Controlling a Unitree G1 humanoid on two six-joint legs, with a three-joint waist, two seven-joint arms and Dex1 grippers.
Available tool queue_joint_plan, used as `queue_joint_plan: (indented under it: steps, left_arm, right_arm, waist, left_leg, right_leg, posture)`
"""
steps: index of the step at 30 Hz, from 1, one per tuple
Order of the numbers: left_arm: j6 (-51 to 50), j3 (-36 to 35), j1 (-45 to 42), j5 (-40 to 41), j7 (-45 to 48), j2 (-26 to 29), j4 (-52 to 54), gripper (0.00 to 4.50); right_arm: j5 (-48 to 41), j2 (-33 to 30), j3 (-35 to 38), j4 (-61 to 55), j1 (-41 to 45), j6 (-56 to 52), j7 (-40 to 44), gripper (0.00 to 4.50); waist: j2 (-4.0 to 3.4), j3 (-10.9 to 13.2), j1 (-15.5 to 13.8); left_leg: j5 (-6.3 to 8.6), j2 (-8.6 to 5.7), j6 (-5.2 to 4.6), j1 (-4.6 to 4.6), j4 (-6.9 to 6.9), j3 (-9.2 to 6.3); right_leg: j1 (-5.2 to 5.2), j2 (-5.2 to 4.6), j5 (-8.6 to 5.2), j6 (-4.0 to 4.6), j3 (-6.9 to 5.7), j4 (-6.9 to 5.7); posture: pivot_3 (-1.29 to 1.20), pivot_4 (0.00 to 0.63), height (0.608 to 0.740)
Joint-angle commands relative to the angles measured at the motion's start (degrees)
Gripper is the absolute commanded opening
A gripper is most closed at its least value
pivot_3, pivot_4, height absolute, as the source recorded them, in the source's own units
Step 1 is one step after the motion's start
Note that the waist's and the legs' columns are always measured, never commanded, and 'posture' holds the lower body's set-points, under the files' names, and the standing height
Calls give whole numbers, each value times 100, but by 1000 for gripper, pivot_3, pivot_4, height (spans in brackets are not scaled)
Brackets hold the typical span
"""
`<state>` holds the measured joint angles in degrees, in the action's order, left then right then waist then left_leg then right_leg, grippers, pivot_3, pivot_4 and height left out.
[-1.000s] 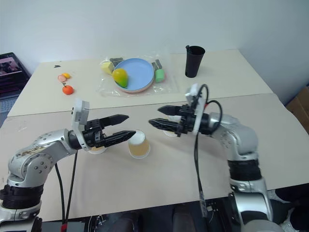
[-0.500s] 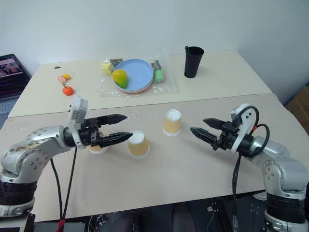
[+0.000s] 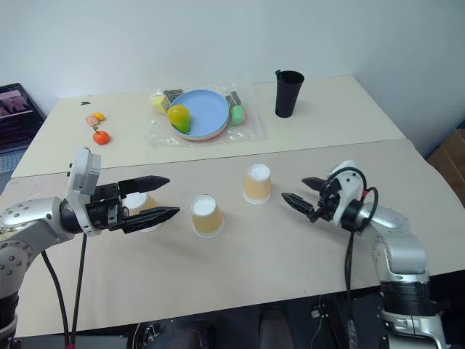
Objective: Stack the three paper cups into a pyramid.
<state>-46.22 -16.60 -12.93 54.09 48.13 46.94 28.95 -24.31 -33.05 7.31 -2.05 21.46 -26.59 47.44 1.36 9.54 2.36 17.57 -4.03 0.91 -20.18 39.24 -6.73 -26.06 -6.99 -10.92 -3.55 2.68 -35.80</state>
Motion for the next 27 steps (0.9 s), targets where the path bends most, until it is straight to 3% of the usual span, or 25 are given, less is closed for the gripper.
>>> queue_joint_plan:
  steps: [1,9,27]
  left_arm:
    - [116,-212,76,51,-2,104,238,4500]
    - [579,-7,366,-517,179,195,519,4500]
    - [485,-110,442,-265,-304,3,662,4500]
  right_arm:
    - [-55,112,-131,-52,234,120,90,4368]
    - [65,313,-439,257,507,268,237,4368]
    - [382,516,-839,1244,1262,802,744,4368]
  waist:
    - [0,0,-1]
    - [0,0,6]
    - [0,0,15]
  left_leg:
    - [-1,1,2,0,0,0]
    - [-3,2,4,1,2,0]
    - [-4,5,6,1,4,1]
  right_leg:
    - [0,1,1,1,0,-2]
    - [-1,3,3,3,0,-5]
    - [-1,7,7,6,-1,-6]
  posture:
    - [0,150,735]
    - [0,150,735]
    - [0,150,735]
